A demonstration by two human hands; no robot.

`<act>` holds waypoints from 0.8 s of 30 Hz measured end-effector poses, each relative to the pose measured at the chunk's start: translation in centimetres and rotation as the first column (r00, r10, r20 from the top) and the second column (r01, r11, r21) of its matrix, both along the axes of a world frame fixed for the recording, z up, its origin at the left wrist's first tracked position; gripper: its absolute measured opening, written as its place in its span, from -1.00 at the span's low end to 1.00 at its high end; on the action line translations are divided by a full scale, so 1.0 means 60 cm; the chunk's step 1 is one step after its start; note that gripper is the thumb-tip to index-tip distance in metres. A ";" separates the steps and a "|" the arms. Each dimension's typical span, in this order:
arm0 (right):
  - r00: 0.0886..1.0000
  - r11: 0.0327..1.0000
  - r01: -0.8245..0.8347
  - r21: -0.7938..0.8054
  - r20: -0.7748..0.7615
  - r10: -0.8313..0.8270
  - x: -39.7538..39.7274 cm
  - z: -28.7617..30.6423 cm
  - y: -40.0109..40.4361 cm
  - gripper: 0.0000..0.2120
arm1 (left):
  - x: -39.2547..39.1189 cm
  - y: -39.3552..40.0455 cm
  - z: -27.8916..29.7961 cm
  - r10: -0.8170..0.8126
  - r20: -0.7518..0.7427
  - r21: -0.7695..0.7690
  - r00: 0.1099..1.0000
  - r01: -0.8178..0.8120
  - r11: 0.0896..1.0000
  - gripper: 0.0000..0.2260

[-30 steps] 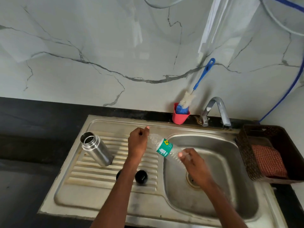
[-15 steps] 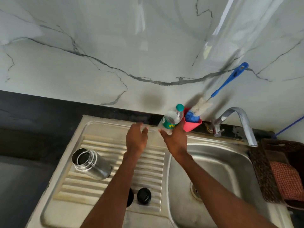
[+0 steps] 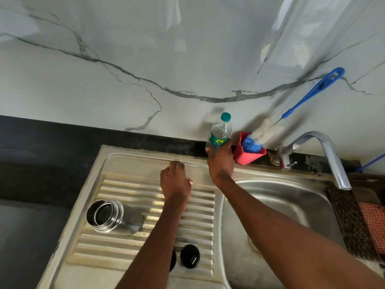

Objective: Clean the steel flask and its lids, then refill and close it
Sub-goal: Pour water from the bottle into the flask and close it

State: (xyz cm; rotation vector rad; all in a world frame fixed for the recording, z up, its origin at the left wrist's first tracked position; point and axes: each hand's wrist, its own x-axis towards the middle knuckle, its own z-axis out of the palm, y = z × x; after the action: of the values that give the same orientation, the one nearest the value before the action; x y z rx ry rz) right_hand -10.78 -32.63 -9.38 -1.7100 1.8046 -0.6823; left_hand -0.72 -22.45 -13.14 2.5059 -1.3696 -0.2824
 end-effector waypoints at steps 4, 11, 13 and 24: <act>0.998 0.999 0.050 0.016 0.029 -0.050 0.008 -0.006 0.013 -0.19 | 0.003 0.003 0.000 -0.011 0.010 -0.010 1.000 0.011 1.000 -0.51; 0.986 0.992 0.114 -0.044 0.129 -0.108 0.003 0.027 0.066 -0.24 | 0.004 0.008 0.007 -0.061 0.062 -0.021 0.996 0.063 0.998 -0.50; 0.981 0.992 0.105 -0.074 0.171 -0.091 -0.018 0.032 0.104 -0.40 | 0.006 0.010 0.013 -0.076 0.065 0.007 0.995 0.075 0.997 -0.51; 0.927 0.971 -0.237 -0.025 0.295 0.233 -0.167 -0.013 0.329 -0.86 | -0.096 0.244 0.076 -0.076 -0.384 -0.476 0.920 -0.127 0.870 -0.93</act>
State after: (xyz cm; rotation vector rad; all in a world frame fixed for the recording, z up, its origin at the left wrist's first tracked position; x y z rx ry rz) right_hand -20.79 -12.89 -10.14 -1.6798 1.3703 -0.7752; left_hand -6.45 -7.84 -8.59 1.9125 -1.0751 -0.3532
